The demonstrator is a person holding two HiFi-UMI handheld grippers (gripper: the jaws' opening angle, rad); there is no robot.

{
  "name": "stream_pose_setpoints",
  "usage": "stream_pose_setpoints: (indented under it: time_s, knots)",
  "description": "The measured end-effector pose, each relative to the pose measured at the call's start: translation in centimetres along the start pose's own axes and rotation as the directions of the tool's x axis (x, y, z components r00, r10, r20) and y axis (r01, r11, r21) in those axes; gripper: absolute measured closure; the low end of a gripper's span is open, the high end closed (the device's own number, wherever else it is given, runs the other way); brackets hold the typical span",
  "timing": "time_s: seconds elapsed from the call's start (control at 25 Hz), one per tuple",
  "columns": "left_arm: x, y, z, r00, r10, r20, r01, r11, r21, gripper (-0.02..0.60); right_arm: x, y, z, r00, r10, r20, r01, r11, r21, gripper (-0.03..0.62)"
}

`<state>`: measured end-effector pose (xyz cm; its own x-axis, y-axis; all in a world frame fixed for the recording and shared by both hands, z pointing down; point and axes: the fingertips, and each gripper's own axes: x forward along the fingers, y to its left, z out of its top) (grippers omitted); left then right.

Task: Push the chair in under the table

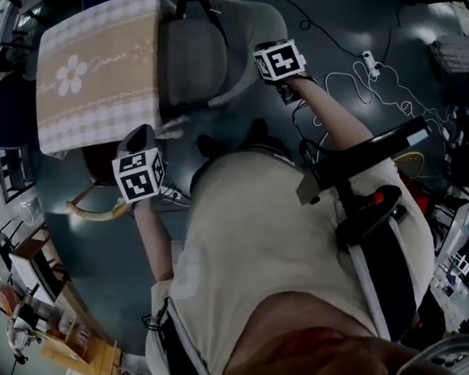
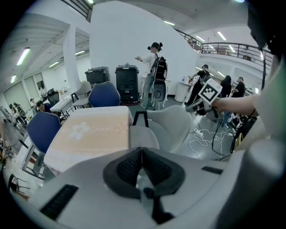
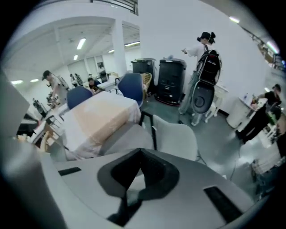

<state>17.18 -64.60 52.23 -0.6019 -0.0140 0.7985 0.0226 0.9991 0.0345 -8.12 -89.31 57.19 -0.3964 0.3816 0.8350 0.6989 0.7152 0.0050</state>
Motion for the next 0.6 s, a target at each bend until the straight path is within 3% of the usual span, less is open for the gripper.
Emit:
stream_pose_setpoints:
  time_s: [0.08,0.12,0.24,0.4,0.6]
  knots:
    - [-0.6,0.5,0.7,0.999,0.019,0.034,-0.019,1.000,-0.006,0.574,-0.4,5.3,2.0,0.984,0.174,0.032,-0.173,0.985,-0.006,0.583]
    - [-0.9,0.9,0.9,0.998,0.029,0.053,-0.028,1.000,-0.014,0.574,-0.7,8.3,3.1,0.960,0.276,0.046,-0.276,0.961,0.001,0.583]
    - [-1.4,1.3,1.3,0.995,0.007,0.100,-0.003,0.999,-0.036,0.574,-3.2,17.1,5.8,0.838,0.535,0.108,-0.540,0.841,0.024,0.583]
    - [-3.3,2.2,1.2,0.987,-0.042,0.157,0.054,0.996,-0.075,0.574,-7.8,27.1,8.6,0.708,0.691,0.143,-0.682,0.722,-0.113,0.583]
    - [-7.1,6.3,-0.3,0.974,0.044,0.223,-0.005,0.985,-0.174,0.574,-11.0,35.7,10.4,0.574,0.814,0.090,-0.787,0.578,-0.215,0.583]
